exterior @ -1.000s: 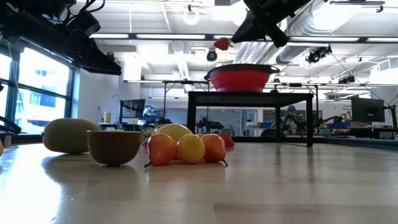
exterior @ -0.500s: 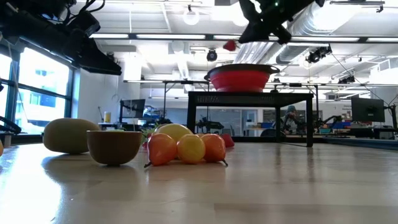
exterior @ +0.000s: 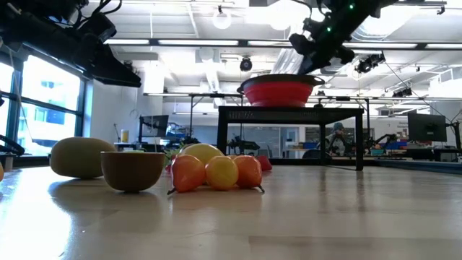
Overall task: Pick & Place Fruit
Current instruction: Put the strawberry into the strainer on the shelf
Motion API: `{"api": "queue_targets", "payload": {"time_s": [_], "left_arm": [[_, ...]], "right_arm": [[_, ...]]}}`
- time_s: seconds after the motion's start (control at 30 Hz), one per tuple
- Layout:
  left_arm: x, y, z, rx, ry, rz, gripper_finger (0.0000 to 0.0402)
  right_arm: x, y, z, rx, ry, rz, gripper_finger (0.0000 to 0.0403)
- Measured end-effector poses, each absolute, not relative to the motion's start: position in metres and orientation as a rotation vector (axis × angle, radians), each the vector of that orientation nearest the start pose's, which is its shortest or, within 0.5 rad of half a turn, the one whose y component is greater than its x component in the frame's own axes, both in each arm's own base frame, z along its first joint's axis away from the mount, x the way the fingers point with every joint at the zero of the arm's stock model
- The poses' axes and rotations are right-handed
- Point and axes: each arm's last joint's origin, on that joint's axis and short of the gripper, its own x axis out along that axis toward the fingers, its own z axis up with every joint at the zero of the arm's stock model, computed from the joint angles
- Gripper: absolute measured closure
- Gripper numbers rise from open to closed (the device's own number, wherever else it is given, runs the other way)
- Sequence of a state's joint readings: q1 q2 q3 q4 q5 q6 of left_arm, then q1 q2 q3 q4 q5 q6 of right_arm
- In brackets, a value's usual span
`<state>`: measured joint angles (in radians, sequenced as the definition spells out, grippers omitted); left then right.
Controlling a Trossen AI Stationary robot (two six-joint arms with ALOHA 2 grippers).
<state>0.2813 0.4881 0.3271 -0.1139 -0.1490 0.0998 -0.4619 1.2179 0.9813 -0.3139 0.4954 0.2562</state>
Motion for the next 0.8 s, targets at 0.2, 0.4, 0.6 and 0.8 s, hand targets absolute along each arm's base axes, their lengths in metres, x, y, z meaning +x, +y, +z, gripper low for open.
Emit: {"api": "queue_targets", "payload": {"time_s": [0.2, 0.4, 0.6, 0.8], "left_arm": [[0.1247, 0.0405, 0.2212, 0.079, 0.298, 0.414, 0.0064], [0.1247, 0.0405, 0.2212, 0.08, 0.297, 0.414, 0.0064], [0.1247, 0.0405, 0.2212, 0.08, 0.297, 0.414, 0.0064], [0.1247, 0.0405, 0.2212, 0.08, 0.297, 0.414, 0.0064]], "right_arm": [[0.2222, -0.1326, 0.2997, 0.206, 0.509, -1.002, 0.0399], [0.2222, -0.1349, 0.3002, 0.217, 0.507, -0.952, 0.0374], [0.2222, -0.1348, 0.3001, 0.217, 0.507, -0.951, 0.0323], [0.2222, -0.1348, 0.3001, 0.217, 0.507, -0.951, 0.0258]]}}
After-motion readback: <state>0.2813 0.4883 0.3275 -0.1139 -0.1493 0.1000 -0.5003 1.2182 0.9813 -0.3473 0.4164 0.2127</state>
